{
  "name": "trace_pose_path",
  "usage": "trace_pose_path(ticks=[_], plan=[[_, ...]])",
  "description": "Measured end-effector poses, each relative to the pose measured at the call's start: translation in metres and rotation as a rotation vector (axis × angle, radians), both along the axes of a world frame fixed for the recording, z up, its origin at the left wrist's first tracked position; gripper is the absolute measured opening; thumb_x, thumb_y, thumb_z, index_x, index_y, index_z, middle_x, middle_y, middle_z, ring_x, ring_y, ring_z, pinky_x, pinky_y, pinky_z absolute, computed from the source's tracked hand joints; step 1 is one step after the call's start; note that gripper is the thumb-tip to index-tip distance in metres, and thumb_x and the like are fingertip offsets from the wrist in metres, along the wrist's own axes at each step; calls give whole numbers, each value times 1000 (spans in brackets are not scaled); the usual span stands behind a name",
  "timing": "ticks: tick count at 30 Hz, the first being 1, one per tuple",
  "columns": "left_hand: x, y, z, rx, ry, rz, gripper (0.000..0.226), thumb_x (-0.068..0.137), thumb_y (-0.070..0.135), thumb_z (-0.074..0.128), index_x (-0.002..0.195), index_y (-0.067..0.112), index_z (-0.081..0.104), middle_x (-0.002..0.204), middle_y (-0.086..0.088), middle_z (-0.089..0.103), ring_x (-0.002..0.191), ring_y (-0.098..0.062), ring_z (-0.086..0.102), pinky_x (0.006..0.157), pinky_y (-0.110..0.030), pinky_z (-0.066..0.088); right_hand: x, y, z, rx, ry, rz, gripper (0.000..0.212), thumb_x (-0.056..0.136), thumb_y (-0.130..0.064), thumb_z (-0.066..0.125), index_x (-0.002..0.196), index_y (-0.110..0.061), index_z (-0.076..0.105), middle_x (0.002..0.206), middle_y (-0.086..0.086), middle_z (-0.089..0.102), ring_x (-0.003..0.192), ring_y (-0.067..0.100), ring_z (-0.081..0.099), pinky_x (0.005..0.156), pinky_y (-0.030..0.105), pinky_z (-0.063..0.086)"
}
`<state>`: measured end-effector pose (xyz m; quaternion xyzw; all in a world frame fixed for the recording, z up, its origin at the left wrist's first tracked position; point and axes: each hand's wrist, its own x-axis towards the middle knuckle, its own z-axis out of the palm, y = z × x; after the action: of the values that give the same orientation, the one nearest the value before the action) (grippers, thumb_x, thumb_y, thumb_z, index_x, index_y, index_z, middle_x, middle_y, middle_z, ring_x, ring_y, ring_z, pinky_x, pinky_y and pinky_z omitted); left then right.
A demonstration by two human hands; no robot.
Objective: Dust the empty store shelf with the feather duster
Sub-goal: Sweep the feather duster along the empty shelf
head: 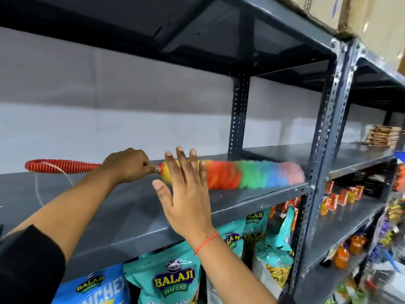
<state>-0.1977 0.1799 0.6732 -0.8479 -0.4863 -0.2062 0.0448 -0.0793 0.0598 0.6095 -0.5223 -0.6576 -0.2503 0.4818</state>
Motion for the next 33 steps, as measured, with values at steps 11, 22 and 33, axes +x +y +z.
trace_pose_path(ticks=[11,22,33], plan=[[49,-2,-3,42,13,153,36,91,38,42,65,16,53,68,1,59,62,-18,57,50,-26,38,0,1,0,9,25,-3,54,92,-47,31,136,-16,36,152,12,20,139,20,-4,113,44,1],[52,-1,-9,29,10,283,30,91,29,41,67,14,53,65,0,52,56,-15,48,46,-24,29,2,-3,1,27,126,-22,55,92,-47,30,136,-14,38,151,13,24,140,26,4,112,47,1],[37,-8,-5,18,173,134,31,91,33,44,66,16,52,70,1,55,66,-17,56,53,-26,39,-1,-2,3,-56,70,-45,59,92,-49,26,140,-15,29,153,11,17,141,22,-6,111,38,-13]])
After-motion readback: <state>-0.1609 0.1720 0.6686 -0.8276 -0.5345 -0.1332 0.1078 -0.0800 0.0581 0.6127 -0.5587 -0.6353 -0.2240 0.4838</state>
